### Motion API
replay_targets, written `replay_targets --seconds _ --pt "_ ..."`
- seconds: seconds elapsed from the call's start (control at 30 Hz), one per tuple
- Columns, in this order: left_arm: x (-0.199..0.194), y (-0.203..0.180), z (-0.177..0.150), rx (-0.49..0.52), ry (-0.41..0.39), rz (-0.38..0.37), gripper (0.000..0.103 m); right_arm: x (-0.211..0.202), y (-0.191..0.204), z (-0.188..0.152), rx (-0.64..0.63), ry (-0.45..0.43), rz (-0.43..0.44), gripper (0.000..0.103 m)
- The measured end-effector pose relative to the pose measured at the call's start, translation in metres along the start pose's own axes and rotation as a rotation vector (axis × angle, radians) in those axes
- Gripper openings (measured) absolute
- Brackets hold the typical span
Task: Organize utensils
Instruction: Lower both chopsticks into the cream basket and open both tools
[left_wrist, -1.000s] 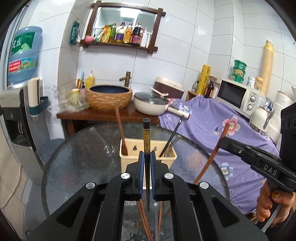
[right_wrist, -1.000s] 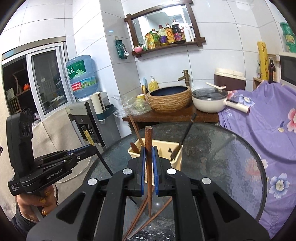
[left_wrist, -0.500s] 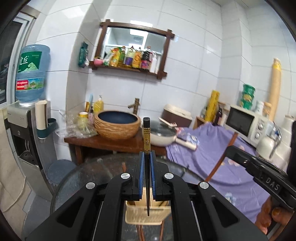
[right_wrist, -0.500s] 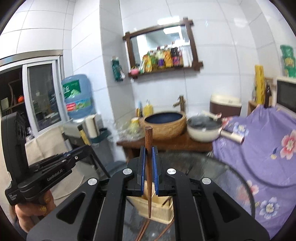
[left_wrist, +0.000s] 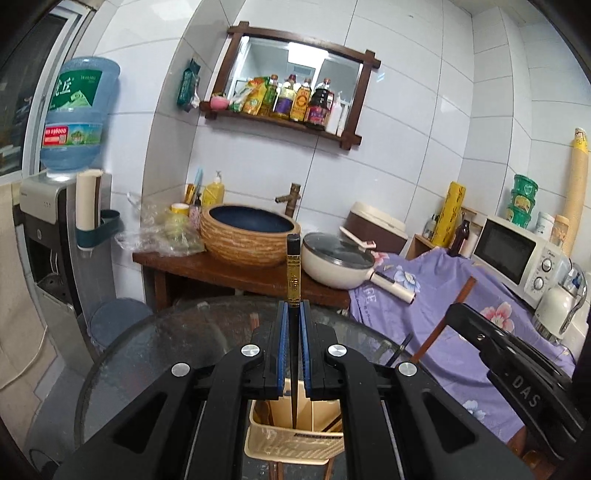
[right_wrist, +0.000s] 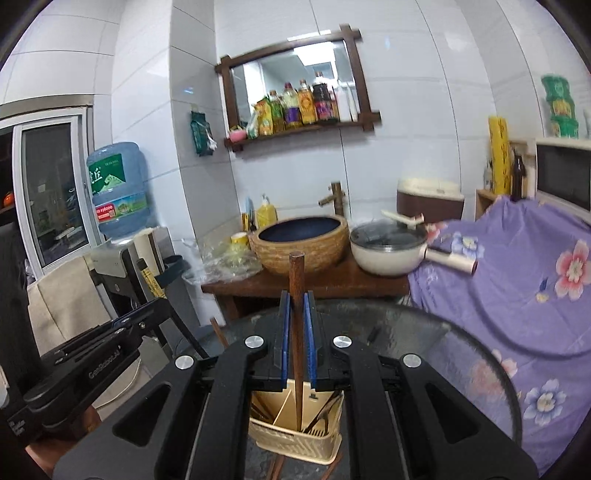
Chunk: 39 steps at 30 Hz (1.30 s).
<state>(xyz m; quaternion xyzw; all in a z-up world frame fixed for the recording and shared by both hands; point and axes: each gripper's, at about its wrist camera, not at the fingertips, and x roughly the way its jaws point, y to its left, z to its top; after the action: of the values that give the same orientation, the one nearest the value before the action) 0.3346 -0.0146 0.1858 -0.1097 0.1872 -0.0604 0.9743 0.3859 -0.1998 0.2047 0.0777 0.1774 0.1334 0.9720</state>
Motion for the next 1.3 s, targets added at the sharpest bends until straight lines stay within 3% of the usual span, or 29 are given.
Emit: replay_targets --seconds 0.47,0.77,0.83,0.87,0.9,0.97,1.0,1.1,1.3 --pt "0.030 0.009 -0.049 0.030 0.118 0.001 0.006 0.031 -0.013 -0.050 0.007 0.100 -0.009 0.008" --pt "0.041 0.009 -0.069 0.052 0.164 -0.003 0.006 0.036 -0.013 -0.063 -0.014 0.109 -0.013 0.007" --pt "0.042 0.010 -0.071 0.055 0.167 -0.009 0.006 0.034 -0.011 -0.066 -0.043 0.107 -0.010 0.011" --pt "0.041 0.010 -0.072 0.055 0.167 -0.014 0.007 0.032 -0.010 -0.068 -0.056 0.098 -0.015 0.022" --pt "0.040 0.011 -0.074 0.055 0.166 -0.018 0.009 0.029 -0.008 -0.069 -0.067 0.082 -0.017 0.042" --pt "0.035 0.011 -0.077 0.056 0.162 -0.026 0.017 0.017 -0.007 -0.074 -0.080 0.037 -0.017 0.056" --pt "0.032 0.012 -0.079 0.057 0.157 -0.030 0.021 0.012 -0.006 -0.076 -0.086 0.023 -0.018 0.055" --pt "0.018 0.016 -0.086 0.055 0.131 -0.030 0.048 -0.002 -0.006 -0.084 -0.104 0.008 -0.017 0.056" --pt "0.000 0.028 -0.113 0.067 0.143 0.011 0.056 -0.019 -0.016 -0.120 -0.107 0.042 -0.032 0.056"
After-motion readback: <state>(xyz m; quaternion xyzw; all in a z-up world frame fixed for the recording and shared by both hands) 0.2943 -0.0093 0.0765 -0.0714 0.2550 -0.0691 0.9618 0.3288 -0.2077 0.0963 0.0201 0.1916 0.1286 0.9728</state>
